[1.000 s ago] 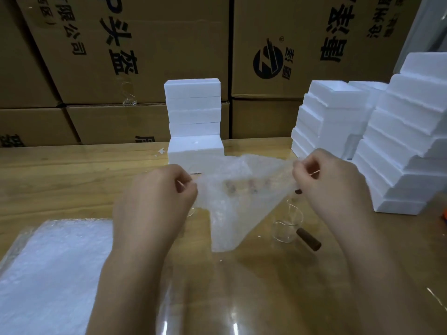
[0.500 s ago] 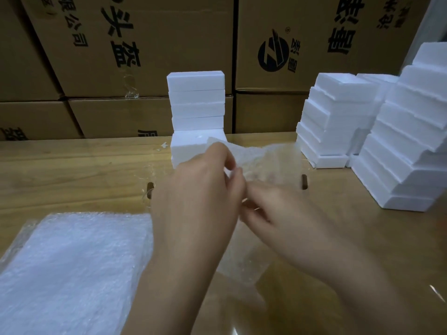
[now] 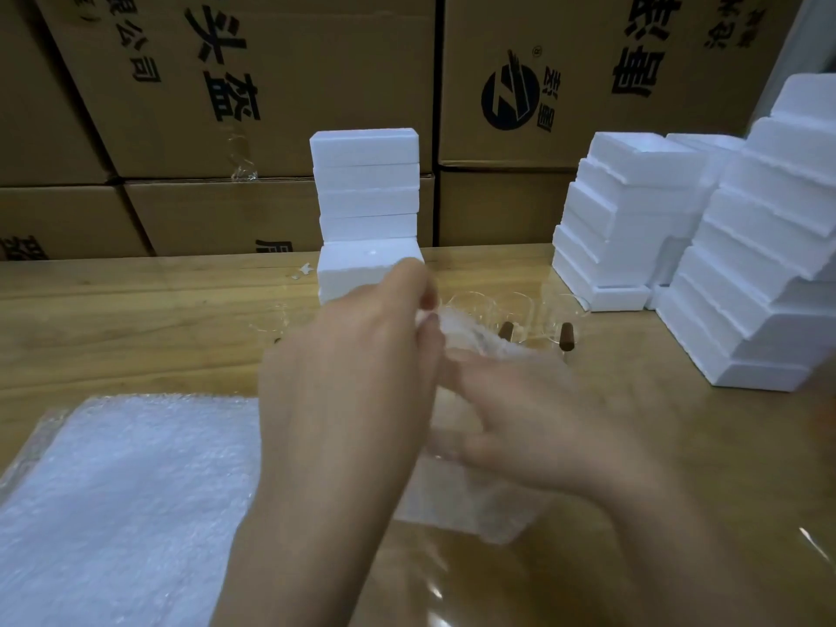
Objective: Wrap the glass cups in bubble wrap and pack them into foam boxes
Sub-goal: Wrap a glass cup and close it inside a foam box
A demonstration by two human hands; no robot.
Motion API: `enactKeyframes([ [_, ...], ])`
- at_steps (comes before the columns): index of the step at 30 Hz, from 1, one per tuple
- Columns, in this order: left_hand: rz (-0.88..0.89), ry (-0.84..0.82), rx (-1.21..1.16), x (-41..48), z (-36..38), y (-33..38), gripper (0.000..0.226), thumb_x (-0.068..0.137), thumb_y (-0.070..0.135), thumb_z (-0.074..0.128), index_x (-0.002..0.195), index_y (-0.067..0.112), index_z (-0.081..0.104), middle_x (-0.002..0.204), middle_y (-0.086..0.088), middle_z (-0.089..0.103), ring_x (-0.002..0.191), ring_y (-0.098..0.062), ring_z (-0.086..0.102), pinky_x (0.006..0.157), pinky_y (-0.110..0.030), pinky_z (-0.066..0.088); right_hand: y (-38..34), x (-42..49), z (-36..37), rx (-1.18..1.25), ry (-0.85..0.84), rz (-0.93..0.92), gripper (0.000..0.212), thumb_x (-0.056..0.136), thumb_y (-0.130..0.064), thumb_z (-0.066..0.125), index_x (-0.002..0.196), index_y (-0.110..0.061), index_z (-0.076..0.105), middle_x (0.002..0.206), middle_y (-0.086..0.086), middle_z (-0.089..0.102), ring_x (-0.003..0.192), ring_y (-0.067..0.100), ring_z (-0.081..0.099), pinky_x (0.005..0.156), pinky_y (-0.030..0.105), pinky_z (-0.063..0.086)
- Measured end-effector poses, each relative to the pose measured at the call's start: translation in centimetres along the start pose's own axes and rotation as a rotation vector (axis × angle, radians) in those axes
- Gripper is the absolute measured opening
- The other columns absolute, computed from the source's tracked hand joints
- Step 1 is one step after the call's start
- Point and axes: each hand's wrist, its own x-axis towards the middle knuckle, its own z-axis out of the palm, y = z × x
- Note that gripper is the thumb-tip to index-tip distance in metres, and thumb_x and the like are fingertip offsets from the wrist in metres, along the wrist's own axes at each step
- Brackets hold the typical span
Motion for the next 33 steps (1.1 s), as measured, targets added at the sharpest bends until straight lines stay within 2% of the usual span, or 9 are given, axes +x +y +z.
enactKeyframes([
  [4,-0.131,-0.012,0.078,1.0,1.1,-1.9,0.01,0.093,0.035,0.046,0.09,0.03,0.055,0.066,0.006,0.061,0.062,-0.018,0.057,0.047,-0.025,0.032,1.5,-2.0,-3.3,0.474,0.313,0.064,0.022,0.09,-0.042,0.059,0.08,-0.024,0.067,0.078,-0.008,0.071,0.068,0.0,0.066,0.066,0.02,0.053],
  [7,-0.163,0.01,0.057,1.3,1.8,-2.7,0.014,0.093,0.037,0.047,0.087,0.029,0.058,0.062,0.007,0.06,0.059,-0.016,0.057,0.047,-0.024,0.03,4.9,-2.6,-4.1,0.271,0.498,0.464,0.035,0.09,-0.044,0.053,0.069,-0.017,0.057,0.065,0.001,0.064,0.056,0.013,0.059,0.061,0.033,0.05],
  [10,-0.163,0.045,0.028,1.6,2.4,-2.9,0.013,0.091,0.036,0.052,0.086,0.028,0.06,0.06,0.008,0.058,0.058,-0.013,0.054,0.046,-0.023,0.032,7.4,-2.4,-3.2,-0.1,0.0,0.893,0.044,0.089,-0.053,0.051,0.074,-0.012,0.053,0.077,0.007,0.065,0.067,0.022,0.062,0.067,0.031,0.049],
  [13,-0.157,0.029,0.012,1.8,3.1,-3.1,0.013,0.091,0.035,0.054,0.085,0.027,0.061,0.061,0.011,0.057,0.058,-0.009,0.053,0.047,-0.023,0.035,9.5,-1.9,-1.4,-0.009,-0.242,1.007,0.045,0.08,-0.058,0.064,0.086,-0.013,0.062,0.095,0.007,0.068,0.081,0.021,0.066,0.07,0.027,0.053],
  [18,-0.183,-0.004,0.007,1.9,3.7,-3.5,0.012,0.091,0.035,0.055,0.085,0.028,0.062,0.06,0.012,0.055,0.059,-0.007,0.052,0.045,-0.022,0.029,11.4,-0.8,0.3,-0.04,-0.309,0.849,0.025,0.097,-0.029,0.046,0.079,-0.011,0.05,0.077,0.005,0.059,0.063,0.018,0.054,0.062,0.024,0.046],
  [22,-0.197,-0.032,0.005,2.1,4.0,-3.6,0.011,0.09,0.034,0.055,0.084,0.029,0.063,0.058,0.011,0.056,0.058,-0.007,0.053,0.045,-0.022,0.025,11.6,-2.3,-2.4,-0.095,0.055,0.655,0.025,0.098,-0.029,0.041,0.078,-0.023,0.054,0.078,-0.005,0.055,0.077,0.019,0.055,0.078,0.037,0.044],
  [25,-0.197,-0.027,0.01,2.1,4.1,-3.6,0.012,0.09,0.034,0.055,0.086,0.029,0.064,0.061,0.011,0.057,0.06,-0.008,0.053,0.045,-0.022,0.026,9.6,-5.2,-5.4,0.147,0.24,0.483,0.034,0.096,-0.046,0.043,0.078,-0.02,0.056,0.059,-0.007,0.049,0.053,0.011,0.043,0.059,0.03,0.038],
  [29,-0.194,-0.031,0.008,2.0,3.9,-3.4,0.011,0.09,0.034,0.055,0.086,0.029,0.064,0.062,0.012,0.056,0.061,-0.007,0.053,0.046,-0.021,0.027,5.3,-7.4,-6.7,0.207,0.059,0.274,0.039,0.086,-0.065,0.042,0.088,-0.03,0.058,0.058,-0.007,0.05,0.05,0.003,0.043,0.051,0.012,0.036],
  [33,-0.185,-0.054,-0.011,1.8,3.5,-3.0,0.011,0.09,0.036,0.055,0.082,0.032,0.061,0.06,0.014,0.054,0.06,-0.004,0.051,0.046,-0.022,0.027,3.3,-5.7,-5.0,-0.165,-0.118,0.4,0.047,0.079,-0.068,0.03,0.078,-0.025,0.048,0.071,-0.006,0.055,0.065,0.011,0.052,0.071,0.035,0.047],
])
